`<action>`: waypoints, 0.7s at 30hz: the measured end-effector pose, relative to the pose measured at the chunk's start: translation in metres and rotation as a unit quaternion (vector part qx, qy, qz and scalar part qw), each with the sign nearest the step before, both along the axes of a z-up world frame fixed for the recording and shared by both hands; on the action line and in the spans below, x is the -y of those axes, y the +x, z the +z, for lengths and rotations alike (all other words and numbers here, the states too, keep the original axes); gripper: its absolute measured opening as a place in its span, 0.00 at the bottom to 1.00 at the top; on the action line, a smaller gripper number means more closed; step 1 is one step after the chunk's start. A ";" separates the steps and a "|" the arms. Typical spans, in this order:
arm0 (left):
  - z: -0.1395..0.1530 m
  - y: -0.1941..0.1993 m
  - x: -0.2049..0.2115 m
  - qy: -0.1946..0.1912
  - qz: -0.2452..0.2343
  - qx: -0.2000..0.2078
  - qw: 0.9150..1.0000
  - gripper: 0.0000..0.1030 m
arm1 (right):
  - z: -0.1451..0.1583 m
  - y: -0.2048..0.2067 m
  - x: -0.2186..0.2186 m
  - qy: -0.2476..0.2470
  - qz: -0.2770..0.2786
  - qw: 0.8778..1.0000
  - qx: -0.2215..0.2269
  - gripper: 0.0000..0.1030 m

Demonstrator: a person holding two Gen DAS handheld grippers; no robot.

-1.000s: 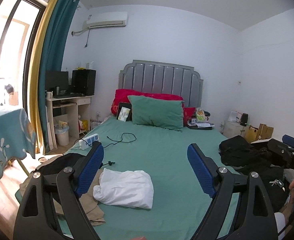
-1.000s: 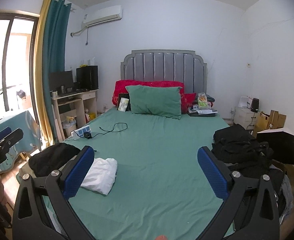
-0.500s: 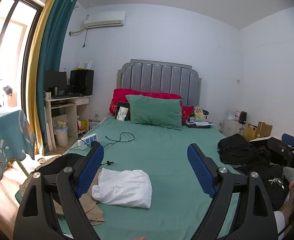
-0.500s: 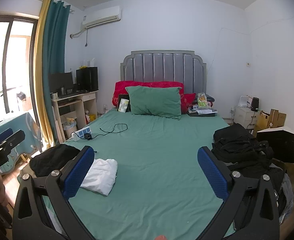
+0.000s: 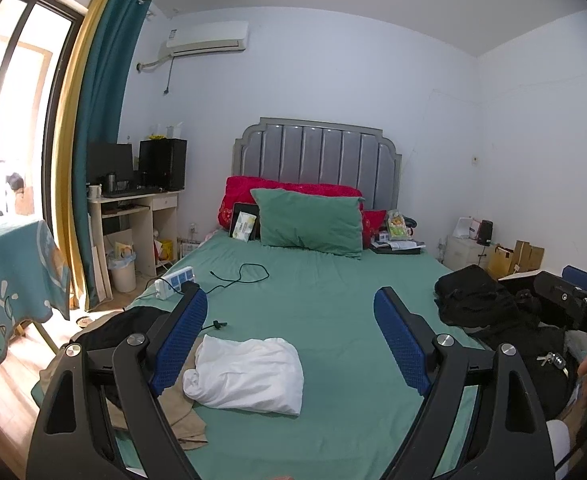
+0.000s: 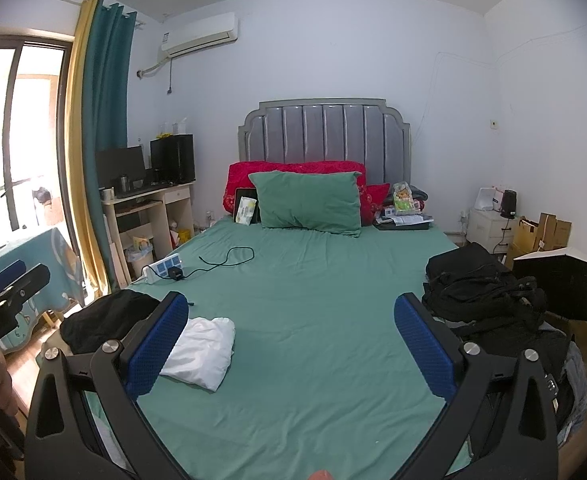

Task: Fold large clothes

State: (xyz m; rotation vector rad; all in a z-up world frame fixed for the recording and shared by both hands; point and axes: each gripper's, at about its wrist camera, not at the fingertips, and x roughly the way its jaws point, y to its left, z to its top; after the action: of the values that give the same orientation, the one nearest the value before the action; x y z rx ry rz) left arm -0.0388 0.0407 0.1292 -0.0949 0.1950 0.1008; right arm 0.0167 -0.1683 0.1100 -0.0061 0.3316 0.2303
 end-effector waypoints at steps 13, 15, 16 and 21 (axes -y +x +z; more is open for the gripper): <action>-0.003 -0.001 -0.004 0.004 -0.004 -0.002 1.000 0.85 | -0.001 -0.003 -0.007 -0.002 0.001 1.000 -0.001 0.99; -0.004 -0.001 -0.005 0.004 -0.004 -0.002 1.000 0.85 | -0.001 -0.003 -0.008 -0.002 0.000 1.000 -0.001 0.99; -0.004 -0.001 -0.005 0.004 -0.004 -0.002 1.000 0.85 | -0.001 -0.003 -0.008 -0.002 0.000 1.000 -0.001 0.99; -0.004 0.000 -0.008 0.003 -0.006 -0.002 1.000 0.85 | -0.002 -0.004 -0.011 -0.004 -0.001 1.000 0.000 0.99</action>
State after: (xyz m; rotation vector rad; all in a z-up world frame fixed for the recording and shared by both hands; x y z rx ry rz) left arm -0.0389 0.0485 0.1254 -0.0867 0.2000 0.0906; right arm 0.0126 -0.1577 0.1082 -0.0128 0.3319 0.2266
